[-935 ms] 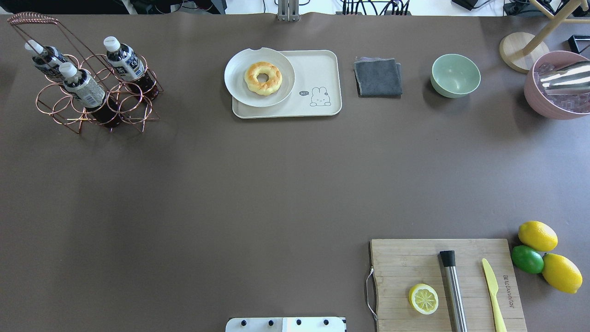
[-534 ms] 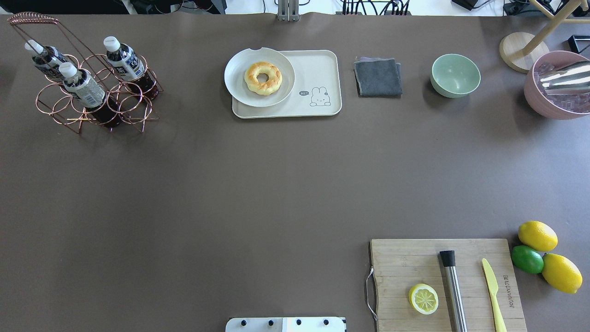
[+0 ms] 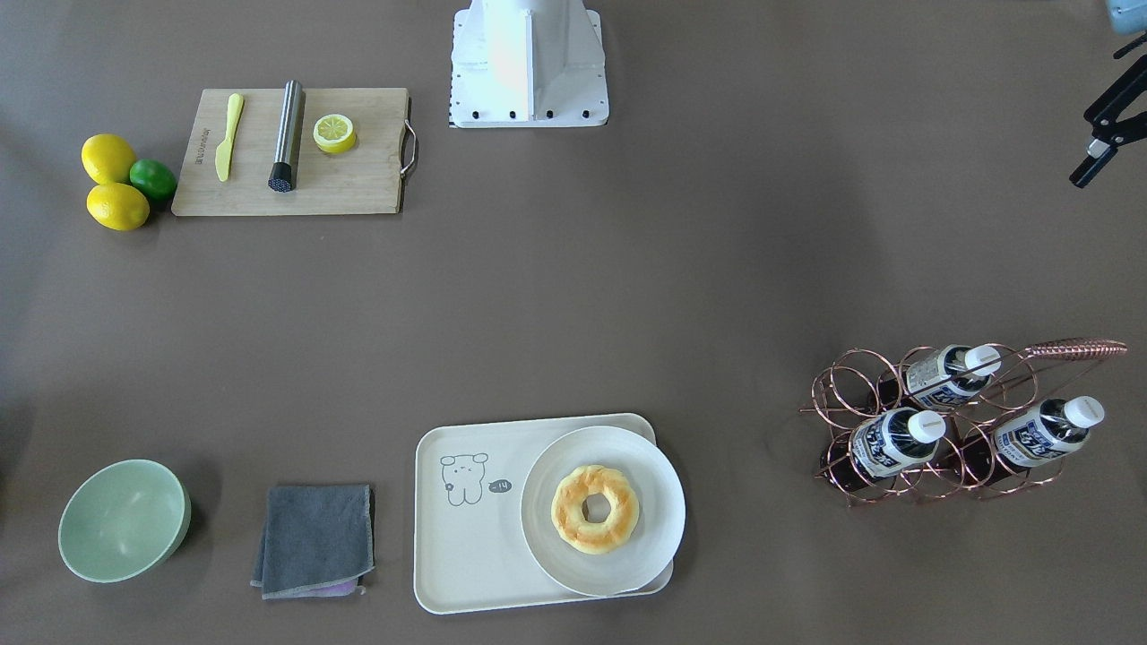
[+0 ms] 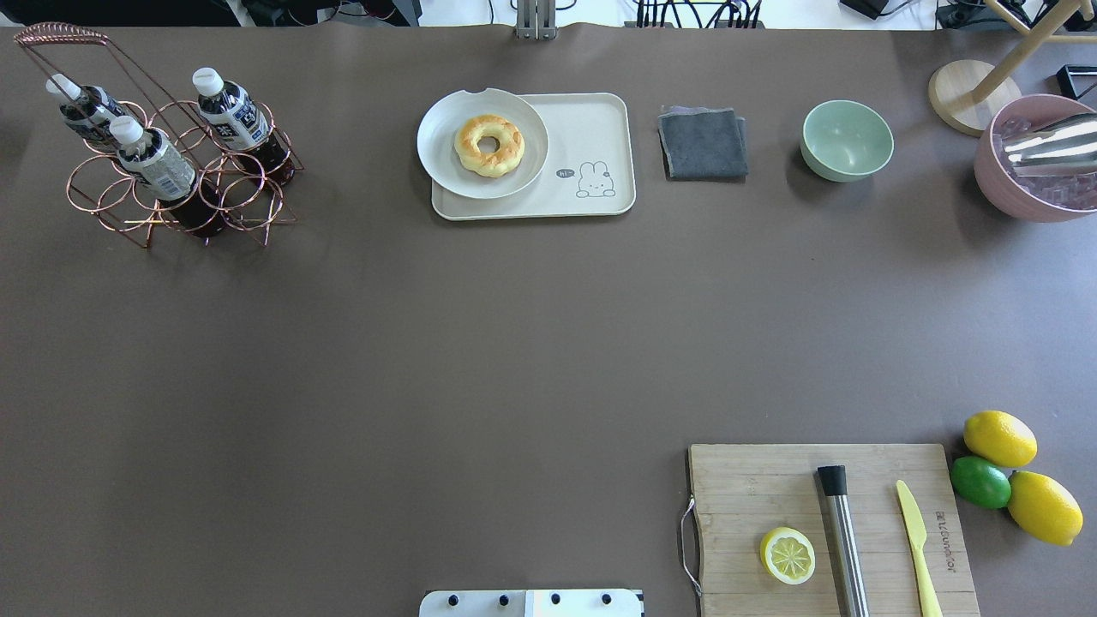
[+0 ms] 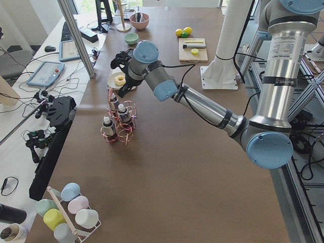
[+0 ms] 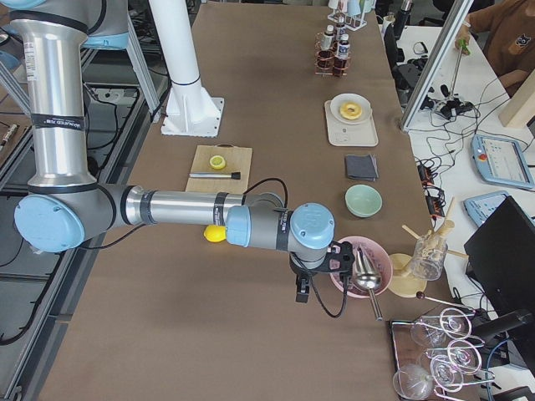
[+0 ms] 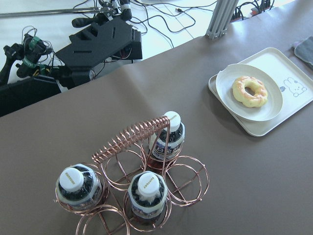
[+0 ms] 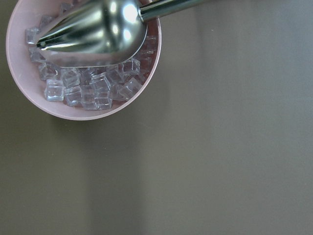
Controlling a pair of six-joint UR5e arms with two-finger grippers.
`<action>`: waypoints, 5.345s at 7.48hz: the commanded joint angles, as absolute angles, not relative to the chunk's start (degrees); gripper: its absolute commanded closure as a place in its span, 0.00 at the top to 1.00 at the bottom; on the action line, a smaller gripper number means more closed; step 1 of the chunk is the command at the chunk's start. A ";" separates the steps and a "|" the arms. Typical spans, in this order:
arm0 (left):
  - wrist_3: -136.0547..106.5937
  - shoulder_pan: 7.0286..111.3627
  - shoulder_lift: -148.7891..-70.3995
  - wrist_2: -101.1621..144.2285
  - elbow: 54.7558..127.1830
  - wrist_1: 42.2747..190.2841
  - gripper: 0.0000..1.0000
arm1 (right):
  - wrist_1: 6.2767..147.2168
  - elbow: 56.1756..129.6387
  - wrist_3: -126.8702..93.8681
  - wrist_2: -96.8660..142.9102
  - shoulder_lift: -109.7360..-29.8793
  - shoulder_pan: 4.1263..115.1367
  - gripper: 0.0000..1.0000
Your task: Place tea on tray
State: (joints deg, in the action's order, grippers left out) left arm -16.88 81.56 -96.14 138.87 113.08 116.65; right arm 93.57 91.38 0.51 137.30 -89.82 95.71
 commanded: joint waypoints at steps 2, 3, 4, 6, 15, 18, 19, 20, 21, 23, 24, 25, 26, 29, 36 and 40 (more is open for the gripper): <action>-27.38 80.17 -95.10 136.23 109.87 125.16 0.98 | 93.60 91.14 0.61 137.20 -89.82 95.71 1.00; -36.21 77.37 -95.27 134.84 110.04 124.20 0.98 | 93.52 90.88 0.62 137.02 -89.82 95.54 1.00; -41.78 74.21 -95.45 132.91 111.52 124.10 0.98 | 93.52 90.79 0.62 136.93 -89.82 95.71 1.00; -44.29 71.02 -95.71 128.85 116.78 115.98 0.98 | 93.60 90.79 0.62 137.02 -89.82 95.71 1.00; -44.30 57.48 -103.98 103.18 114.82 99.17 0.98 | 93.60 90.70 0.53 137.29 -89.82 95.71 1.00; -44.30 57.48 -103.45 103.80 108.20 108.71 0.98 | 93.60 90.70 0.53 137.29 -89.91 95.71 1.00; -43.43 57.48 -103.45 103.80 108.02 108.72 0.97 | 93.60 90.62 0.53 137.29 -89.91 95.71 1.00; -40.37 58.09 -103.36 103.80 107.58 108.63 0.97 | 93.60 90.62 0.53 137.29 -89.91 95.71 1.00; -39.12 58.53 -103.36 103.80 106.71 108.72 0.97 | 93.60 90.70 0.53 137.29 -90.17 95.71 1.00; -38.59 58.80 -103.01 103.80 106.00 108.81 0.97 | 93.60 90.70 0.53 137.29 -90.18 95.71 1.00; -37.97 59.32 -102.31 103.80 105.91 109.68 0.97 | 93.60 90.79 0.53 137.37 -90.26 95.71 1.00; -37.97 59.67 -102.30 103.80 105.73 109.69 0.89 | 93.60 90.79 0.53 137.37 -90.18 95.54 1.00; -37.88 60.03 -101.96 103.89 105.65 109.69 0.72 | 93.60 90.97 0.53 137.37 -90.18 95.71 1.00; -37.97 60.03 -102.13 103.89 105.21 109.69 0.63 | 93.60 91.14 0.61 137.29 -89.91 95.71 1.00; -38.14 60.55 -102.83 106.87 100.72 115.22 0.61 | 93.60 91.32 0.62 137.37 -90.44 95.71 1.00; -38.50 60.64 -102.83 107.66 101.07 115.31 0.28 | 93.60 91.05 0.79 137.37 -90.70 95.71 1.00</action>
State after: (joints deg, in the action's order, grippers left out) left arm -38.45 60.59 -102.83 107.27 100.98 115.27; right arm 93.60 91.14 0.75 137.37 -90.49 95.71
